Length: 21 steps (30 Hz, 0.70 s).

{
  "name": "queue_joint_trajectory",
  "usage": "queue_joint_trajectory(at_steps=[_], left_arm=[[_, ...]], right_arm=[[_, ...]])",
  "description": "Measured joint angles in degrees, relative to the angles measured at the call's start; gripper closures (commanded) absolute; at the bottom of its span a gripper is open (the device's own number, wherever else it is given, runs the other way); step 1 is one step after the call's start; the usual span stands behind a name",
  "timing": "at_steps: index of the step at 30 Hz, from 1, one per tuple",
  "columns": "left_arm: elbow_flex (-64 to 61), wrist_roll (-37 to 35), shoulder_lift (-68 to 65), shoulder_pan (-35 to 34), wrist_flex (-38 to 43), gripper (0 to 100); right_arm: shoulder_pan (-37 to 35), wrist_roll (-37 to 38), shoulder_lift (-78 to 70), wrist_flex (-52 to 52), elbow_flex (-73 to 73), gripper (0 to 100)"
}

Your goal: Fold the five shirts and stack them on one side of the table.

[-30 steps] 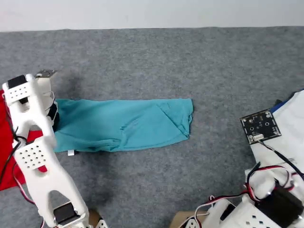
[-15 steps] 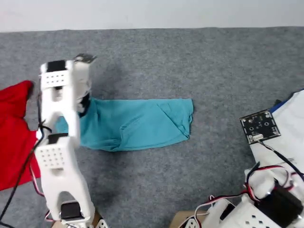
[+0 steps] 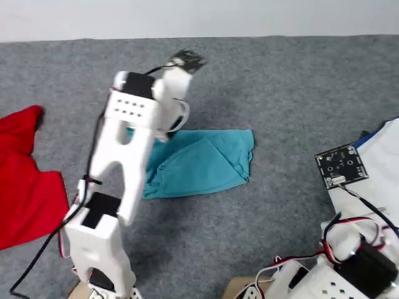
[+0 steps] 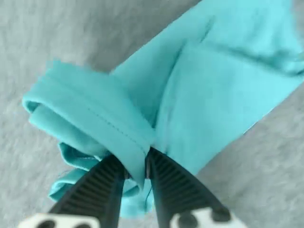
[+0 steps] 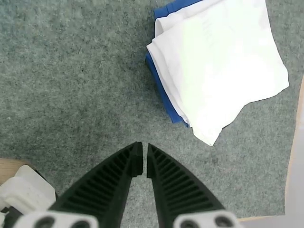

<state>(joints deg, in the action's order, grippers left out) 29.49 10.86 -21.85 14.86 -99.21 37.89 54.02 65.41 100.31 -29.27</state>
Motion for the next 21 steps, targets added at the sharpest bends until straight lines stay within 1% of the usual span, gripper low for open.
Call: queue_joint_trajectory(at_steps=[5,11,21], left_arm=[[9.67,-3.96,-7.65,5.71,0.0,100],[20.57,-7.82,-17.76,10.55,0.0,100],[31.47,-9.58,-27.16,16.35,-0.09,100]], right_arm=[[0.0,0.0,0.0,0.0,0.0,96.7],[0.0,0.0,0.0,0.0,0.0,96.7],[0.0,0.0,0.0,0.09,0.0,96.7]])
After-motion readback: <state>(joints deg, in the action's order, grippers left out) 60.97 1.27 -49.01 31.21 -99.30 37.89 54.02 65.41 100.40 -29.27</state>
